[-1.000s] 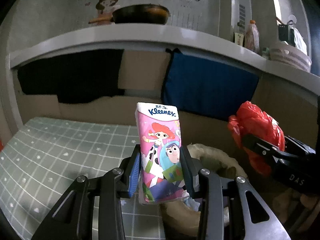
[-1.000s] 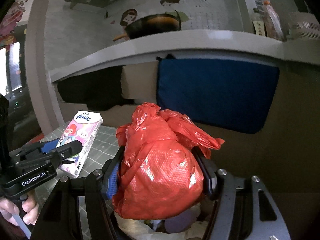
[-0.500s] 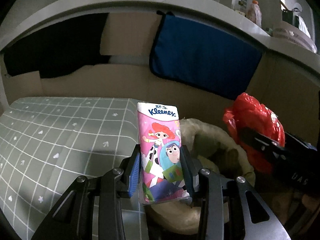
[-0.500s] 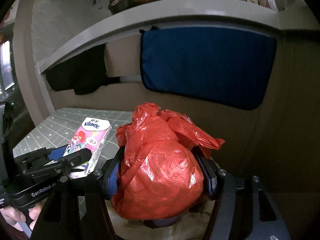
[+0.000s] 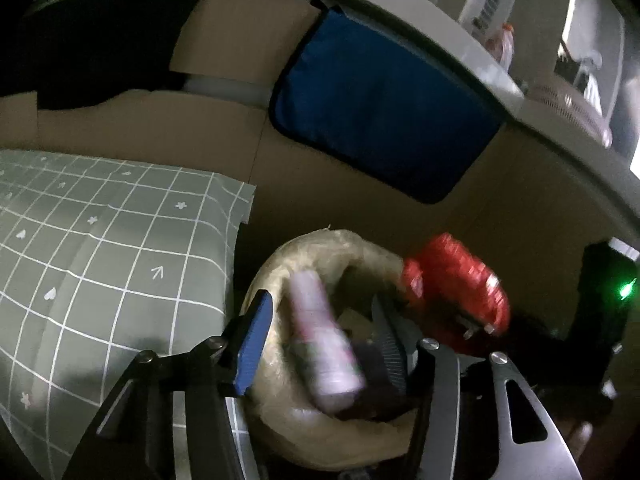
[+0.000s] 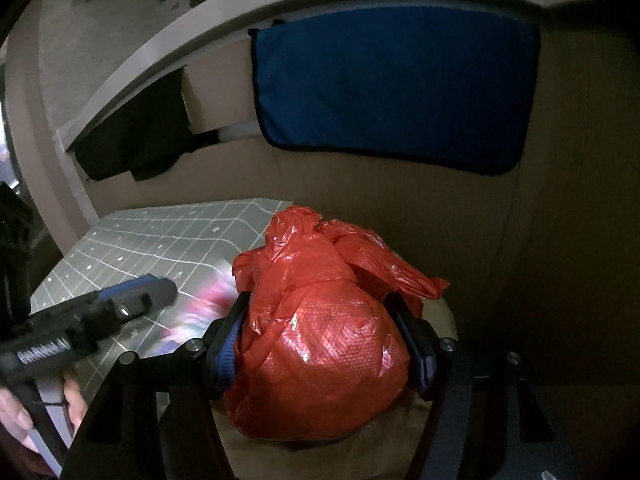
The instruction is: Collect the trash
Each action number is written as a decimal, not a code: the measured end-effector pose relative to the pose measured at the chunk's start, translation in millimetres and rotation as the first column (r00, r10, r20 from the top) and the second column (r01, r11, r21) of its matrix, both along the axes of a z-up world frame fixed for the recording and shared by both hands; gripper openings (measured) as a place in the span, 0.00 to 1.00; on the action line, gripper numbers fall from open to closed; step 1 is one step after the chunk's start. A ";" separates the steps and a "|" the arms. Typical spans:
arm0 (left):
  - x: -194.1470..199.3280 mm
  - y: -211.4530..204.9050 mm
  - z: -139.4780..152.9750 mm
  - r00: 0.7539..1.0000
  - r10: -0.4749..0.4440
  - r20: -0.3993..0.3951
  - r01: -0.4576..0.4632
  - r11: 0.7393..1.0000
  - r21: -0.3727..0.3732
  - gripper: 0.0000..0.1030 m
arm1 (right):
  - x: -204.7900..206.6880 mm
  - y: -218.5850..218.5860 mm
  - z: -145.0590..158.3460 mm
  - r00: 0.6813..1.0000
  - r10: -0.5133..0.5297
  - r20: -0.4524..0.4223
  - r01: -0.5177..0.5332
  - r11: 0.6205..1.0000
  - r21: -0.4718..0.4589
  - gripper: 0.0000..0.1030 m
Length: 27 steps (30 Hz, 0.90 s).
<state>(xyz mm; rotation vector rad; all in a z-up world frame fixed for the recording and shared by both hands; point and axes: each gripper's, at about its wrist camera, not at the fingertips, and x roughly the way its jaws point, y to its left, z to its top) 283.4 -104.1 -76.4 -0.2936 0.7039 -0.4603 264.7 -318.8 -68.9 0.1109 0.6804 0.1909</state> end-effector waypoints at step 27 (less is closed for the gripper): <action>-205.0 88.5 60.8 0.956 0.200 0.215 -0.266 0.902 0.341 0.55 | -154.3 103.4 66.1 0.977 0.122 0.172 -0.106 0.990 -0.098 0.67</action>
